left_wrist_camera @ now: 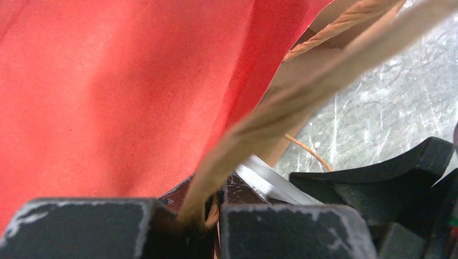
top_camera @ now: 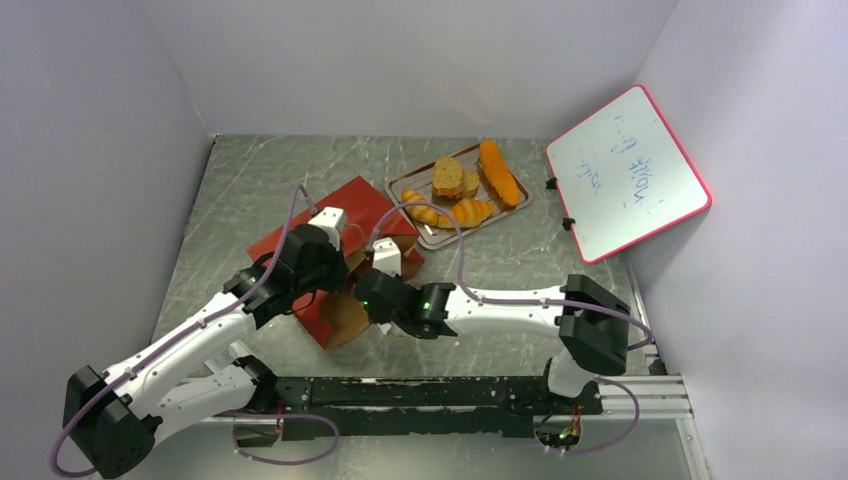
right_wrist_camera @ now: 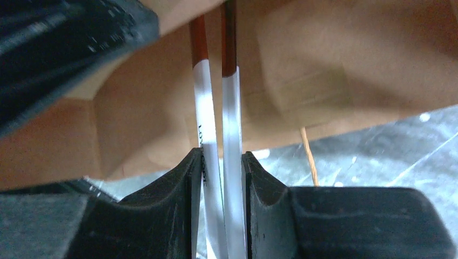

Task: Take the fake bread out of the paper bag
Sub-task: Pick up the clamp from the paper bag, then take out the fake bread from the paper bag.

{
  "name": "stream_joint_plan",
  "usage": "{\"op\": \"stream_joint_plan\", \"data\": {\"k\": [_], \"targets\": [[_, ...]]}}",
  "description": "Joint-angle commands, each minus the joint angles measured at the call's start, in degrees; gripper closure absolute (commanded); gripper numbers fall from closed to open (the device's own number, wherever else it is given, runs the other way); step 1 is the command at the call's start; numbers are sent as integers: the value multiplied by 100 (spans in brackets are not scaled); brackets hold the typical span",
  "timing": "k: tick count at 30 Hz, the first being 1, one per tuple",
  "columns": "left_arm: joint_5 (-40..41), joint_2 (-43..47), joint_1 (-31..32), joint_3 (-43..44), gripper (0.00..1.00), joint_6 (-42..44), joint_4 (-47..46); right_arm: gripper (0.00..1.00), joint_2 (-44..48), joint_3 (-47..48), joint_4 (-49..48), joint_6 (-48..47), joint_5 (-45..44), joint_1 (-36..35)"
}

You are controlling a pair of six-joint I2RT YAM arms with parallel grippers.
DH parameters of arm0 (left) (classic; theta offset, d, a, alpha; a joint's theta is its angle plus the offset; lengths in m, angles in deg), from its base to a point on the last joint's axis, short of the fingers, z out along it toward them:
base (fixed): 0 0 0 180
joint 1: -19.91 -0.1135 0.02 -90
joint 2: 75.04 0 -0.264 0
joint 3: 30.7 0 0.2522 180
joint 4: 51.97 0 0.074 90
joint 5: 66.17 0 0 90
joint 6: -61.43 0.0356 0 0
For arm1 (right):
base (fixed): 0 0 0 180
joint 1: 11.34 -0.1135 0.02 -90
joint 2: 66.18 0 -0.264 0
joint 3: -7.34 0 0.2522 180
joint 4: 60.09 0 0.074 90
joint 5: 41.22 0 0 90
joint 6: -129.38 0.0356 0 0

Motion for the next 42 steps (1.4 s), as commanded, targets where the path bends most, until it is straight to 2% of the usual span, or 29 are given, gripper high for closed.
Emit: {"op": "stream_joint_plan", "data": {"k": [1, 6, 12, 13, 15, 18, 22, 24, 26, 30, 34, 40, 42], "targets": [[-88, -177, 19, 27, 93, -342, -245, 100, -507, 249, -409, -866, -1060, -15], [-149, -361, 19, 67, 93, -403, -404, 100, -1139, 162, -884, -1320, -1684, -15], [-52, -338, -1, 21, 93, -357, -573, 98, -1665, 242, -956, -1278, -1774, -15], [-56, -349, -11, 35, 93, -352, -554, 94, -1665, 240, -1010, -1280, -1733, -15], [-61, -336, -20, 62, 93, -351, -536, 72, -1604, 169, -1162, -1280, -1627, -17], [-65, -240, -37, 63, 93, -334, -512, 53, -1519, 102, -1320, -1323, -1491, -16], [-135, -145, -73, 44, 93, -326, -502, 39, -1547, 85, -1394, -1286, -1416, -20], [-185, -116, -85, 23, 93, -325, -508, 37, -1575, 49, -1450, -1244, -1370, -15], [-216, -101, -94, 29, 93, -317, -489, 27, -1594, 1, -1498, -1116, -1391, -9], [-252, -78, -117, 67, 93, -286, -452, 16, -1548, -217, -1856, -1003, -1318, 32], [-299, -60, -138, 89, 93, -273, -434, 14, -1482, -435, -2264, -1067, -1163, 77], [-399, 17, -186, 64, 93, -281, -450, 20, -1412, -614, -2777, -1268, -1137, 80], [-467, 11, -215, 74, 93, -269, -451, 19, -1481, -432, -2558, -1279, -1143, 81]]}}
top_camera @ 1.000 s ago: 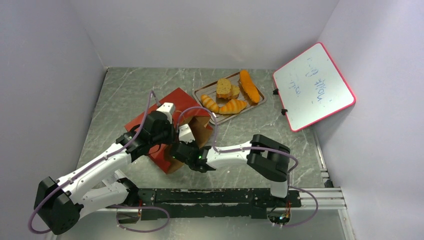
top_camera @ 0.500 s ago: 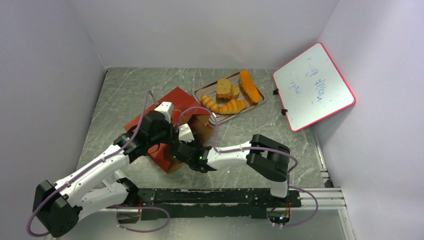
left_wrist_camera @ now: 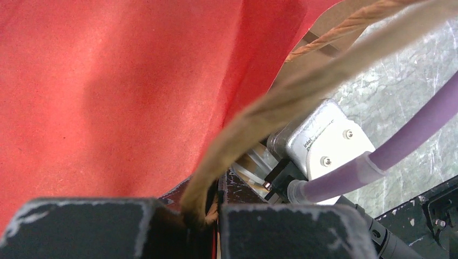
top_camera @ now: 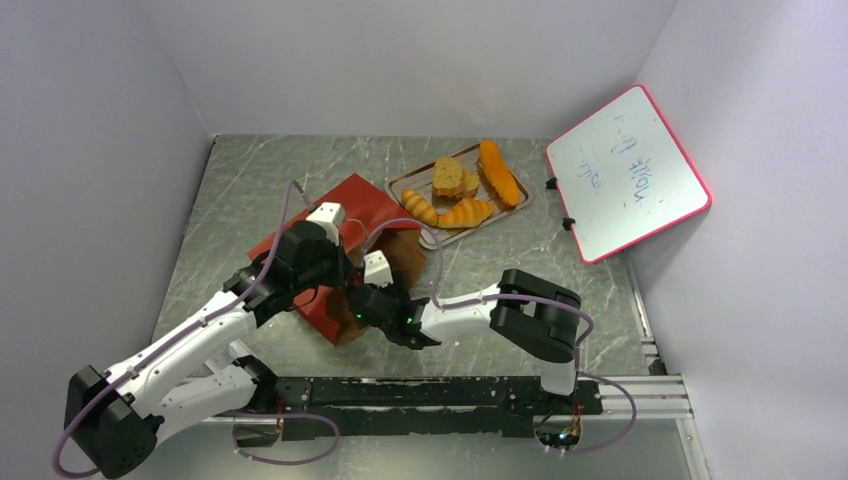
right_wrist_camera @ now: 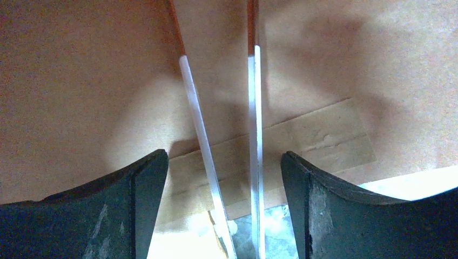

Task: Take the fake bread out of the paper bag
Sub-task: Take out the fake bread from the paper bag.

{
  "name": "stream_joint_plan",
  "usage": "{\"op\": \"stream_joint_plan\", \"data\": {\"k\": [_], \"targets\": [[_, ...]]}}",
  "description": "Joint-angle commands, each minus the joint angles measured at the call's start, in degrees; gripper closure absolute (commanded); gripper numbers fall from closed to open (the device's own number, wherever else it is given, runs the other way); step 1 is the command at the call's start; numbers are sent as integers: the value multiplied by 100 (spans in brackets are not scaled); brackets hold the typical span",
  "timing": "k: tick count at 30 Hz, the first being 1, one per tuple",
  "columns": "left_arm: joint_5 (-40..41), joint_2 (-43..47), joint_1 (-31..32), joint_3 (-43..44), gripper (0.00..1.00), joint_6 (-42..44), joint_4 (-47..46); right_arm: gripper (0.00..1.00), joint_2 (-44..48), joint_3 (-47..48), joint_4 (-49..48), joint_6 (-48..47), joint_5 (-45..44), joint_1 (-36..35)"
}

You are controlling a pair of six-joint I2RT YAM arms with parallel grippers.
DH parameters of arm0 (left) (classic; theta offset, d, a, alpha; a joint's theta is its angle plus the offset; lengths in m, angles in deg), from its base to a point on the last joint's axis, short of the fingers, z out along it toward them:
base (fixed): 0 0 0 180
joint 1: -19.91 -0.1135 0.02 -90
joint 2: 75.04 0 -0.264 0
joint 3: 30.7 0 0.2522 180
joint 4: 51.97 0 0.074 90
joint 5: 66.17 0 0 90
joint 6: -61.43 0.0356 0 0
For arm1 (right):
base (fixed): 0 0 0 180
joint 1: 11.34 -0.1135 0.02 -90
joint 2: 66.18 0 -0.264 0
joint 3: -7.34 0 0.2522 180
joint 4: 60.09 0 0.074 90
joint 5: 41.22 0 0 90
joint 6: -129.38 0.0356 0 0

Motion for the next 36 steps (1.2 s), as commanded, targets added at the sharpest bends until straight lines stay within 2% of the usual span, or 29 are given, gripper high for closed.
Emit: {"op": "stream_joint_plan", "data": {"k": [1, 5, 7, 12, 17, 18, 22, 32, 36], "targets": [[-309, 105, -85, 85, 93, 24, -115, 19, 0, 146, -150, -143, -101, 11], [-418, 70, -113, 124, 93, 46, -119, 21, -129, 77, -241, -98, -167, 15], [-443, 69, -121, 141, 93, 68, -106, 25, -188, -25, -383, -22, -165, 22], [-564, 178, -157, 75, 93, 117, -135, 47, -326, -49, -348, 144, 5, 106], [-614, 469, -212, 36, 93, 164, -101, 73, -73, -338, -657, 255, 378, 197], [-587, 519, -225, 42, 93, 194, -78, 76, 26, -402, -724, 249, 459, 200], [-498, 762, -291, 73, 93, 243, 26, 75, 546, -595, -819, 322, 734, 200], [-909, 895, -350, 252, 93, 741, 347, 74, 1704, -607, -50, 1076, 1868, 200], [-1213, 970, -353, 248, 93, 819, 316, 68, 1950, -649, 295, 1499, 2186, 195]]}}
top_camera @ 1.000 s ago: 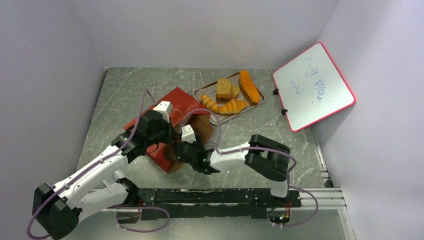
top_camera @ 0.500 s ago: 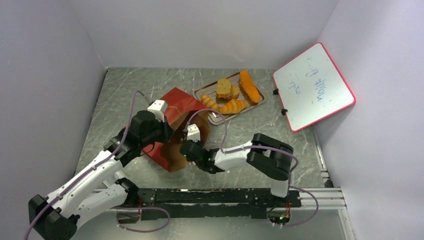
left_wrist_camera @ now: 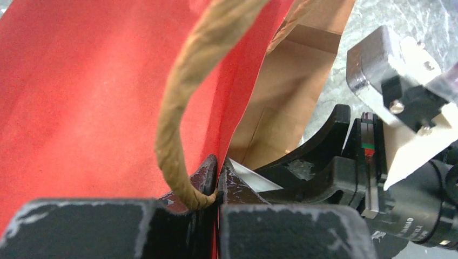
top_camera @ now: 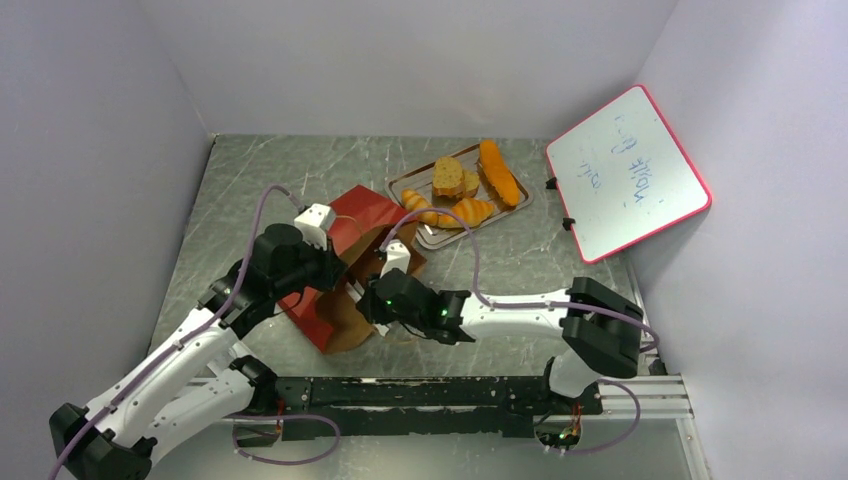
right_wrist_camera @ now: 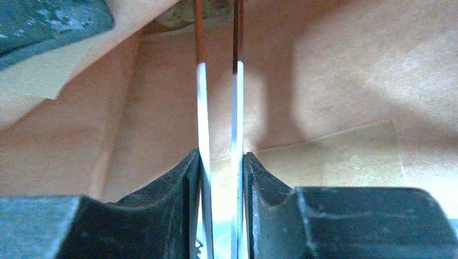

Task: Take the fake bread out of the paper bag
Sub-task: Take out the fake bread from the paper bag.

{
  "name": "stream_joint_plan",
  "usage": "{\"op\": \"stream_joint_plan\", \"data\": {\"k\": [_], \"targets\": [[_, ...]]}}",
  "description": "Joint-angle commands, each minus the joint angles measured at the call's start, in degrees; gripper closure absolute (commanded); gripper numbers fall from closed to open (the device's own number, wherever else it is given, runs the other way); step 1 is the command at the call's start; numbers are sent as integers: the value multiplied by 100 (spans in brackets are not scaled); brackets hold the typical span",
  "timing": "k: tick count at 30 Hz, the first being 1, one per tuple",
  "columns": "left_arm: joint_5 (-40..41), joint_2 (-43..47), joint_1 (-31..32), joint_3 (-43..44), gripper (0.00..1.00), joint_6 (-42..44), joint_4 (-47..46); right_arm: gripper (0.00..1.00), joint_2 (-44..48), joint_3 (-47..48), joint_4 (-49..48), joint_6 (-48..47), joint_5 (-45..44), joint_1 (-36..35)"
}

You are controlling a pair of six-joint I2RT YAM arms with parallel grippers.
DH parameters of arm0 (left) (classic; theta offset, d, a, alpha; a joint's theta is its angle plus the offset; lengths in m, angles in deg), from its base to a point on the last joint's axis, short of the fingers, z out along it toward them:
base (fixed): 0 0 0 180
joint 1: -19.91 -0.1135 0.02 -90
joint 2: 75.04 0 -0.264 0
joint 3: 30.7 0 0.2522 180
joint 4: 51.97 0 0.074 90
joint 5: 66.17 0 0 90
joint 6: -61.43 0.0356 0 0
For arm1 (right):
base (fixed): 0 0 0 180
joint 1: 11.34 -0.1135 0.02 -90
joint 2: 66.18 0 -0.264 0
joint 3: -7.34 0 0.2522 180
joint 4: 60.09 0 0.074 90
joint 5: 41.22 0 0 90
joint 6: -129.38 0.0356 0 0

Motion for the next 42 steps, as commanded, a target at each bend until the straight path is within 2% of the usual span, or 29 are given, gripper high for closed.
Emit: {"op": "stream_joint_plan", "data": {"k": [1, 4, 12, 23, 32, 42], "targets": [[-537, 167, -36, 193, 93, 184, -17, 66, 289, -49, 374, 659, 565, 1], [-655, 247, -36, 151, 93, 188, -130, 60, 278, -199, 284, 998, 961, 9], [-716, 378, -36, 88, 93, 187, -156, 59, 274, -845, -396, 1935, 1666, 53], [-207, 710, -36, -80, 93, 325, 8, 61, 910, -856, -79, 2457, 1682, 54], [-196, 1066, -36, -324, 93, 325, -148, 61, 1147, -967, 13, 2859, 1863, 81], [-318, 911, -37, -274, 93, 416, -164, 62, 1437, -1265, -54, 3234, 2112, 224]]}}
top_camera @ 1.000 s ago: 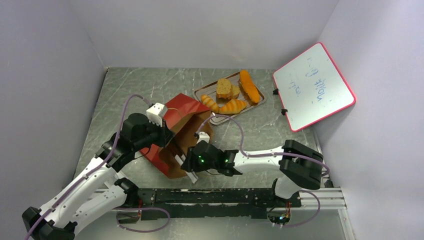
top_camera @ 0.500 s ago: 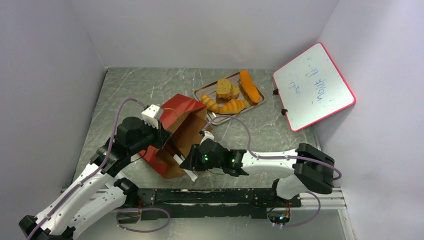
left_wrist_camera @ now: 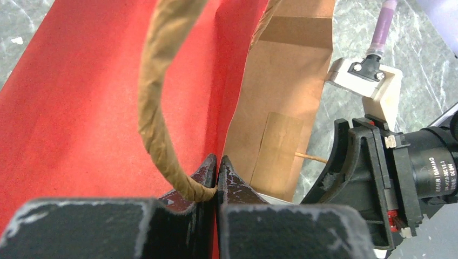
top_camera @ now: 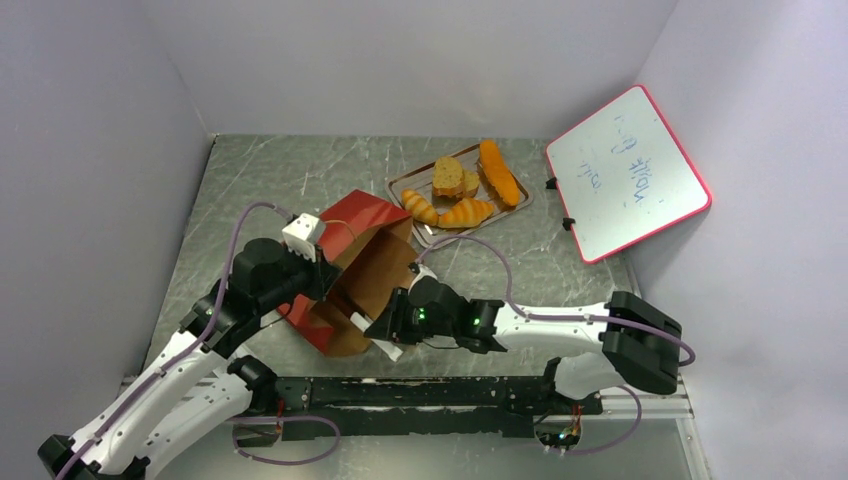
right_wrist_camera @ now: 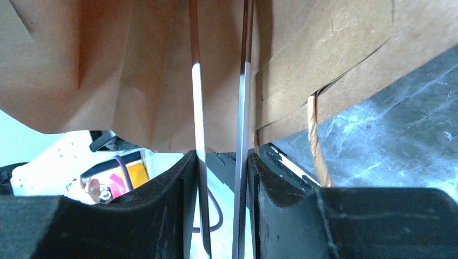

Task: Take the fake bread out of the paper bag
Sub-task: Take out the fake bread from the paper bag.

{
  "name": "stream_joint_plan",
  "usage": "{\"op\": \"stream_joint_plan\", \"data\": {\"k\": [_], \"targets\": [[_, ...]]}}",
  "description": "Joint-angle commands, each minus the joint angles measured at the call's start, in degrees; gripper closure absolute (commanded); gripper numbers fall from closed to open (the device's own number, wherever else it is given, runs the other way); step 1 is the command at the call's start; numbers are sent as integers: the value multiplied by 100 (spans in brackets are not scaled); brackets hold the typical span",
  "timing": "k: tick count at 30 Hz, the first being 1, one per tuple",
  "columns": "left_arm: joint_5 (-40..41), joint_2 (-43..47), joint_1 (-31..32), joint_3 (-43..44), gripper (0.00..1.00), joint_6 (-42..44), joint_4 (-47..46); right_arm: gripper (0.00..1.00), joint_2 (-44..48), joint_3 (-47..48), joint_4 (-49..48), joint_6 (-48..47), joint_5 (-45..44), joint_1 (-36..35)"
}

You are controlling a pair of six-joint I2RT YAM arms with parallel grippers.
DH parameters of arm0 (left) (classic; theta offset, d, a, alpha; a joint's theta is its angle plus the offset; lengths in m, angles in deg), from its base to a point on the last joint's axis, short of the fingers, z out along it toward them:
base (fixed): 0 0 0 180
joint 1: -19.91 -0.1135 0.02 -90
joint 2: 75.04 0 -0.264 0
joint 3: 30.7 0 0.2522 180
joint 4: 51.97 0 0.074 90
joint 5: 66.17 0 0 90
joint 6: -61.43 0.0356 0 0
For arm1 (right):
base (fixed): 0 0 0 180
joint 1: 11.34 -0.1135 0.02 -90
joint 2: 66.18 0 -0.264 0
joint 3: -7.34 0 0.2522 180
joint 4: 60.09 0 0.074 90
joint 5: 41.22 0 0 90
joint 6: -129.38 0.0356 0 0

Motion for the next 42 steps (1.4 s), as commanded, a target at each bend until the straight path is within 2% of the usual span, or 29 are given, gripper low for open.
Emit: {"op": "stream_joint_plan", "data": {"k": [1, 10, 20, 25, 36, 42], "targets": [[-59, -73, -34, 25, 93, 108, -198, 62, 185, -141, -173, 282, 185, 89], [-129, -24, -36, 99, 93, 190, -135, 62, 262, -327, -451, 725, 649, 156], [-300, -43, -34, 73, 93, 267, -180, 63, 40, -812, -1532, 1477, 1149, 295], [-355, -66, -33, 53, 93, 306, -218, 63, -85, -827, -1738, 1596, 1298, 302], [-525, -277, -25, 27, 93, 444, -288, 63, 647, -544, -854, 1311, 1149, 491], [-627, -322, -16, -9, 93, 478, -357, 63, 596, -396, -700, 1293, 1219, 513]]}}
